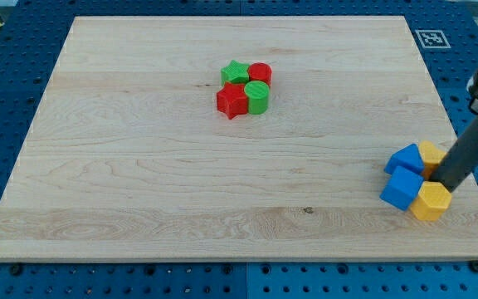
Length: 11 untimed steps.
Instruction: Move the yellow hexagon below the yellow heart
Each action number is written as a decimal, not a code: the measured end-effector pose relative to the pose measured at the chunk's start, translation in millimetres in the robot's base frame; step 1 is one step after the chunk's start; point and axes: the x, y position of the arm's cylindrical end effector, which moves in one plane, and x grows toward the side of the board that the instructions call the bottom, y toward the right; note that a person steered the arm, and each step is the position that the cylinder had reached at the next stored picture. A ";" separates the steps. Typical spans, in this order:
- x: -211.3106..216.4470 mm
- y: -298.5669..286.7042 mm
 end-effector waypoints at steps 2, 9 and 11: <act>25.5 7.5; 62.9 -28.2; 57.1 -32.0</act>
